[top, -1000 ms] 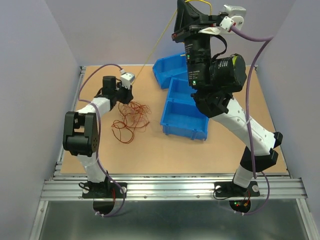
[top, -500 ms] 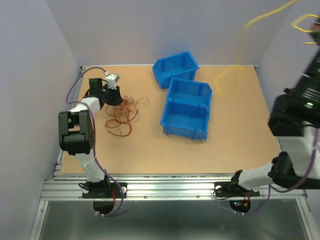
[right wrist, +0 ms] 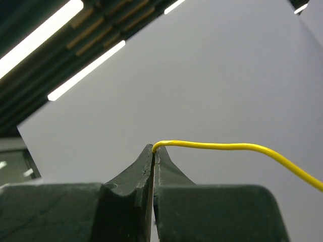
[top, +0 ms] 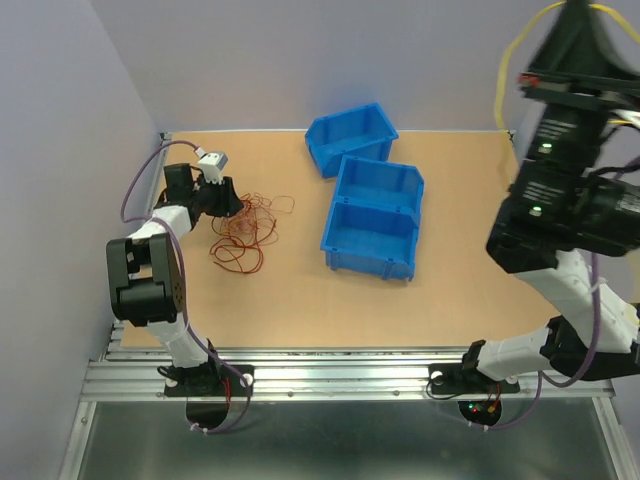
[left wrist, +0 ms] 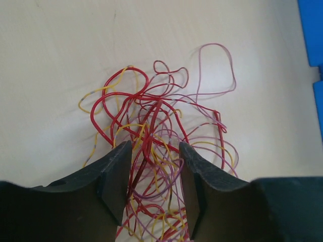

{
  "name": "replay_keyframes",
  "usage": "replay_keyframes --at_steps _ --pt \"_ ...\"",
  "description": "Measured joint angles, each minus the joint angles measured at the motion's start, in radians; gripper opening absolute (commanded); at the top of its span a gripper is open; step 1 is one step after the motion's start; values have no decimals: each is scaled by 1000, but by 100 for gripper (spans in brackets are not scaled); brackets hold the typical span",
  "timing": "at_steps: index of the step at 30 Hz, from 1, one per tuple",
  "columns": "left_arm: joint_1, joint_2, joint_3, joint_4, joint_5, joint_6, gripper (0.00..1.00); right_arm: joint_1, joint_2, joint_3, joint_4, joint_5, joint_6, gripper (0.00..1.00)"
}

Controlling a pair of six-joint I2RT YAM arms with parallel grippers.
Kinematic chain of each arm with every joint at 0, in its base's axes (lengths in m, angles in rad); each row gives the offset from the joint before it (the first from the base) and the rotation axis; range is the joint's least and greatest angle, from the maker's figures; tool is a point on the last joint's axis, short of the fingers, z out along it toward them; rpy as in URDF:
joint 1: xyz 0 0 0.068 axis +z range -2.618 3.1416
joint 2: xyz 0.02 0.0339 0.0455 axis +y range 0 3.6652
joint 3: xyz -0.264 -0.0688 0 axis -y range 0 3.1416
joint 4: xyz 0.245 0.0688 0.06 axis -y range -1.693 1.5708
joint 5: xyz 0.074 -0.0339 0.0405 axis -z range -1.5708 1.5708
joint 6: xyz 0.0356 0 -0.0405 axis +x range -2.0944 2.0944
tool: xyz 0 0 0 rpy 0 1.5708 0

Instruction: Untangle the cables

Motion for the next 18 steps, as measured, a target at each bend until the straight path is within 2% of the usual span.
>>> replay_keyframes --at_steps 5,13,18 --pt "-2 -148 -79 60 18 5 58 0 58 -119 -52 2 -26 1" --pt "-3 -348 -185 181 12 6 63 -37 133 -134 -58 2 -63 1" --pt "-3 -378 -212 213 9 7 63 -168 140 -206 -83 0 141 1"
